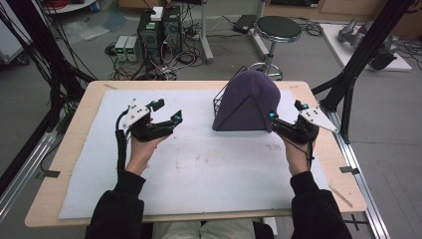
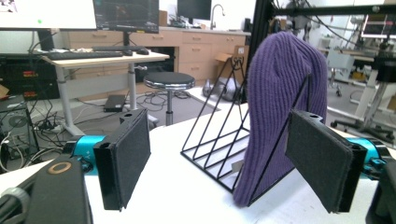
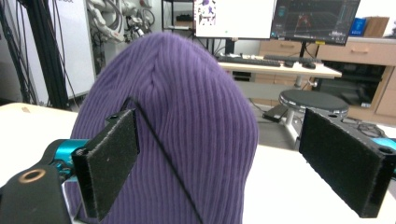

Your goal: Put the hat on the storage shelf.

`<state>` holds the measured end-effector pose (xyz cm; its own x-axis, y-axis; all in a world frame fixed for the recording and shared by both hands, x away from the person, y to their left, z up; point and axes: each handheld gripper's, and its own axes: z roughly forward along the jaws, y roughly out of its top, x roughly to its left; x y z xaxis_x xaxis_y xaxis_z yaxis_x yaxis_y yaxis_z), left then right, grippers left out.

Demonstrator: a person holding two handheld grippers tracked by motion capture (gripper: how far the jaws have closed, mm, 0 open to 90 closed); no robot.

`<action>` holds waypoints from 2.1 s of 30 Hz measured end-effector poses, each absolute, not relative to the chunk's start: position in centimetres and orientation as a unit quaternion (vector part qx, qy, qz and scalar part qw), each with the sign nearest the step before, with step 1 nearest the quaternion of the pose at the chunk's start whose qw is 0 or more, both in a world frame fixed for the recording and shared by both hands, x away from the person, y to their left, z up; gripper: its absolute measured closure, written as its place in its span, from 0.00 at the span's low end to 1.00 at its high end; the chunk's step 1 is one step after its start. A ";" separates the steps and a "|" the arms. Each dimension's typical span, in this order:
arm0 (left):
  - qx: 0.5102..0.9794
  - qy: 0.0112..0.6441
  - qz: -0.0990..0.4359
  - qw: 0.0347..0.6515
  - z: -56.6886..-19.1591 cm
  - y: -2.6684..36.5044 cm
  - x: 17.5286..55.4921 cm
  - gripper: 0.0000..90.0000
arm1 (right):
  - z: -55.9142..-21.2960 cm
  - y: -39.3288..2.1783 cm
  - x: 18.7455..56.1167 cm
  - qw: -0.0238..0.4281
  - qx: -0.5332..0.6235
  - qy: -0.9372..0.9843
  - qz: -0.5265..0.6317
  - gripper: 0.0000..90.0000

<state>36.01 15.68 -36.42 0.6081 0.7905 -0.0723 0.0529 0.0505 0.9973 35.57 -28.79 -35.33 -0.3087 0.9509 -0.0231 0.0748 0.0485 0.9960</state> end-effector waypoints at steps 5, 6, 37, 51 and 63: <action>0.601 0.350 0.304 0.651 -37.1 17.9 35.0 0.25 | -35.0 -28.5 34.7 0.424 0.417 0.591 0.545 0.13; 0.595 0.355 0.306 0.653 -37.2 18.4 34.7 0.25 | -34.8 -28.4 34.5 0.427 0.414 0.589 0.547 0.13; 0.503 0.451 0.374 0.635 -42.0 28.5 27.7 0.25 | -39.7 -30.7 29.8 0.420 0.436 0.573 0.553 0.13; 0.500 0.463 0.386 0.622 -43.2 29.4 27.2 0.25 | -42.0 -31.9 29.4 0.430 0.448 0.566 0.543 0.13; 0.524 0.469 0.406 0.584 -44.2 29.6 26.7 0.25 | -43.6 -32.0 29.7 0.424 0.445 0.585 0.529 0.13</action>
